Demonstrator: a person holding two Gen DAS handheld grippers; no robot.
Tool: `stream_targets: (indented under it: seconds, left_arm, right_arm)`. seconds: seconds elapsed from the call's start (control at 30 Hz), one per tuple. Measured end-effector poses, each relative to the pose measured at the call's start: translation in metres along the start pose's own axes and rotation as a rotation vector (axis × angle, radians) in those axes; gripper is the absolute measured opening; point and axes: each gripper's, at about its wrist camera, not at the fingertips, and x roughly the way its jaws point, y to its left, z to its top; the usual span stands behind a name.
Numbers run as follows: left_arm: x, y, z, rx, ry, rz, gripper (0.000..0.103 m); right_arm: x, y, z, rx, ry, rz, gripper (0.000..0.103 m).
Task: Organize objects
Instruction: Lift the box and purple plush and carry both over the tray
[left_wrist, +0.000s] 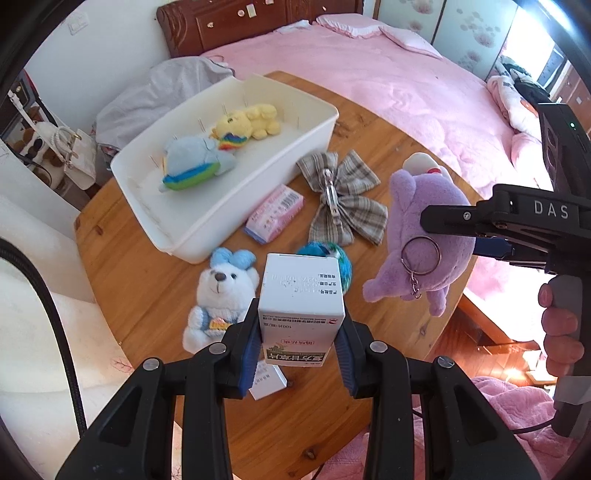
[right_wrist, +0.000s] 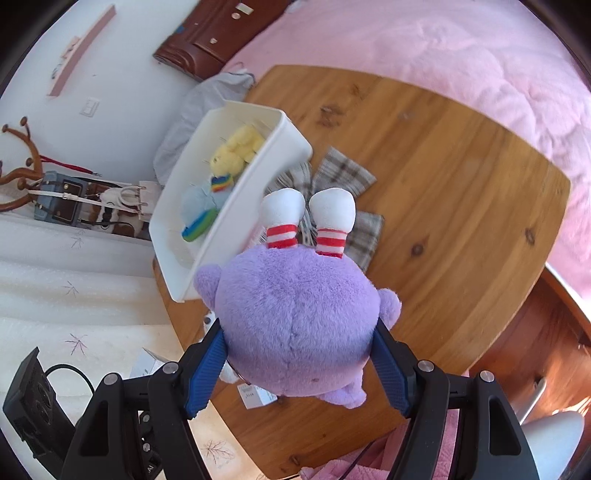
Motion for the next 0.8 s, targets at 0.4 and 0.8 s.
stream_targets:
  seconds: [0.4, 0.8]
  left_arm:
    - [-0.013, 0.017, 0.049, -0.133, -0.082, 0.069, 0.039]
    - [-0.011, 0.041, 0.082, -0.292, -0.146, 0.141, 0.039]
  right_arm:
    - [-0.011, 0.029, 0.054, -0.180, -0.073, 0.075, 0.074]
    - [-0.015, 0.069, 0.097, -0.428, -0.167, 0.118, 0.074]
